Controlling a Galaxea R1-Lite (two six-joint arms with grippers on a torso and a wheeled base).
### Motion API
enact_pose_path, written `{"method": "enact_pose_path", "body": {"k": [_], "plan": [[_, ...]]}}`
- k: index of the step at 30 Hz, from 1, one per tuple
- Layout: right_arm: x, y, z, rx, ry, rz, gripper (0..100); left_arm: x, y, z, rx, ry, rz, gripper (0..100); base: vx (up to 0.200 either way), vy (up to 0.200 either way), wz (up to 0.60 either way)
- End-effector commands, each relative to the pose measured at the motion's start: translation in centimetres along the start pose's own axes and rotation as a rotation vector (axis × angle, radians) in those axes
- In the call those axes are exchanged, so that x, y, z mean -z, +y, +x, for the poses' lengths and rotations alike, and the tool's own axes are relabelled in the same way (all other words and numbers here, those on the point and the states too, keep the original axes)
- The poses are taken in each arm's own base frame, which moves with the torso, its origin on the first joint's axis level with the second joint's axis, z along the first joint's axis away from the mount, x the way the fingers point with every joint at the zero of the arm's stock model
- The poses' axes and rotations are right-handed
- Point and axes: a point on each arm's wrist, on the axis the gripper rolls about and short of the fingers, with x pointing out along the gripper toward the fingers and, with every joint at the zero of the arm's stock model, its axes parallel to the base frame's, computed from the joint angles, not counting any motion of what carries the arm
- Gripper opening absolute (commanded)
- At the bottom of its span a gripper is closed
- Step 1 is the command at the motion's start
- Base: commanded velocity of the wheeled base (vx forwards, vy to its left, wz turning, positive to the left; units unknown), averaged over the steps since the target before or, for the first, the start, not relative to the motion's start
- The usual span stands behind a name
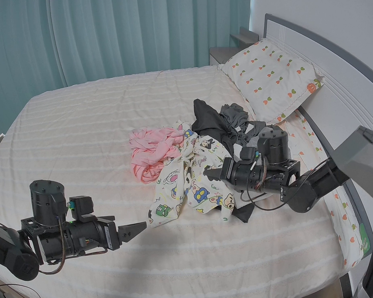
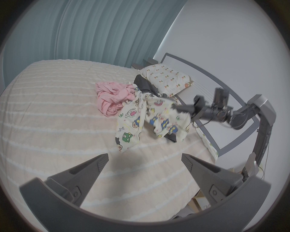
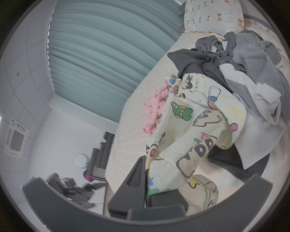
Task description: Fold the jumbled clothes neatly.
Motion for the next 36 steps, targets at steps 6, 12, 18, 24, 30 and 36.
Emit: {"method": "enact_pose_path", "body": {"k": [6,12,18,24,30,36], "plan": [[-2.5,5.4,-4.3,-0.188,-0.061,0.016,0,1.4,-0.7,1.2,0.0,0.065,0.023,100,0.0,0.0,0.0],[-2.4,8.9,-5.9,-0.273,-0.073,-0.012,0,2.3,-0.6,1.8,0.0,0.092,0.037,100,0.0,0.0,0.0],[-2.1,12.5,-6.6,-0.367,-0.075,-0.029,0,2.3,-0.9,2.8,-0.021,0.039,0.11,100,0.0,0.0,0.0],[-2.9,15.6,-7.3,-0.439,-0.133,-0.056,0,3.7,-1.1,3.2,-0.037,0.062,0.19,100,0.0,0.0,0.0],[-3.5,17.5,-8.1,-0.494,-0.163,-0.072,0,4.8,-1.8,3.9,-0.056,0.014,0.217,100,0.0,0.0,0.0],[-3.3,19.5,-8.4,-0.533,-0.184,-0.079,0,5.1,-2.1,5.9,-0.104,-0.079,0.224,100,0.0,0.0,0.0]]}}
